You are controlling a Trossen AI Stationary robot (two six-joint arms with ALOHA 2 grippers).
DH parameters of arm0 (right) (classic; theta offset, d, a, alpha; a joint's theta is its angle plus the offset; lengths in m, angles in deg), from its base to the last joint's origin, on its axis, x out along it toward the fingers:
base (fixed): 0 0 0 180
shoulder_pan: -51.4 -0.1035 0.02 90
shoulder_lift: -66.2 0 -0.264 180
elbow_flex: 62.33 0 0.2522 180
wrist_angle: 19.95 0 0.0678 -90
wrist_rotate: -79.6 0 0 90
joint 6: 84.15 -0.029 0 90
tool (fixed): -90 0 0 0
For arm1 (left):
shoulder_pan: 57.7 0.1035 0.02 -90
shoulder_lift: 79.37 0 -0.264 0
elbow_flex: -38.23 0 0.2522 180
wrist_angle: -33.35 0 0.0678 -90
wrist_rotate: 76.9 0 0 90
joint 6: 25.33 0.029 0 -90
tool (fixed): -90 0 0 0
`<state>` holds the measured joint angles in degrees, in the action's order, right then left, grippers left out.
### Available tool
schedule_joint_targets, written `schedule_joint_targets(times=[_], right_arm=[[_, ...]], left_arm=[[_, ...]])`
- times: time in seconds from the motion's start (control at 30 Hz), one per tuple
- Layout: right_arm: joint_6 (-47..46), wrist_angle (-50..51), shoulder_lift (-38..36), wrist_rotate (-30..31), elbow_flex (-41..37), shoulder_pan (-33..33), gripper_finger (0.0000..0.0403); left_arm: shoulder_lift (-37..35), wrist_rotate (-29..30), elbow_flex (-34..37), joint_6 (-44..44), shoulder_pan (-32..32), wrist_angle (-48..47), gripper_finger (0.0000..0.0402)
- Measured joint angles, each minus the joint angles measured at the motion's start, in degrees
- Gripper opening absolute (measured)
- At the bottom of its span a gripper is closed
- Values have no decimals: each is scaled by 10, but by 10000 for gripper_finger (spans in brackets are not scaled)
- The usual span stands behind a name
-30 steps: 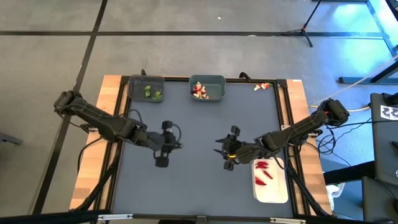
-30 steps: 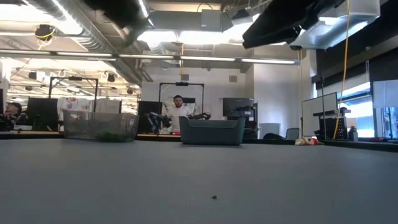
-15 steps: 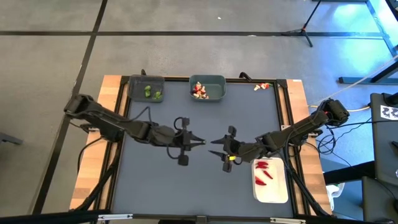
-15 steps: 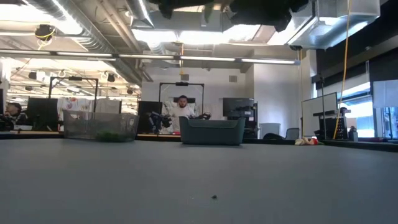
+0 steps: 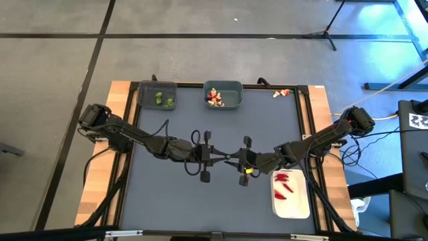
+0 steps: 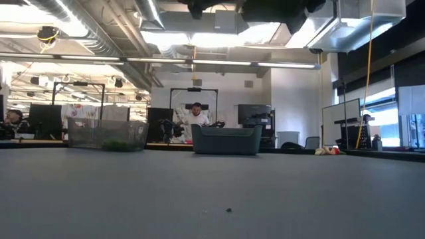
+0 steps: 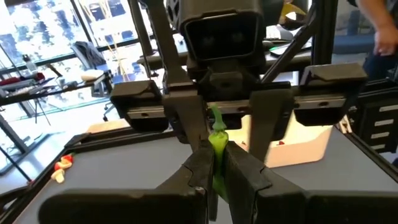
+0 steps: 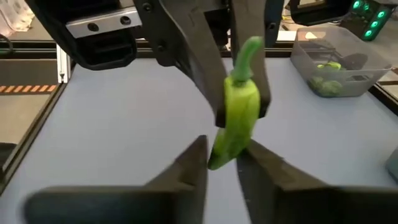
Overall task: Sort produce into baskets
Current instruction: Put the green chili pepper into the white bin
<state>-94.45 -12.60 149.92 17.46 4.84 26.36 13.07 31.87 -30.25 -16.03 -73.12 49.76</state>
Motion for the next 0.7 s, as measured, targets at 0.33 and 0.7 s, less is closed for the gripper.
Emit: schedule_joint_targets(times=[0.33, 0.7], right_arm=[[17, 9, 0, 0, 0, 0, 26], [-30, 203, -30, -45, 51, -2, 19]], left_arm=[[0, -2, 0, 4, 4, -10, 43], [-23, 9, 0, 1, 8, -106, 169]])
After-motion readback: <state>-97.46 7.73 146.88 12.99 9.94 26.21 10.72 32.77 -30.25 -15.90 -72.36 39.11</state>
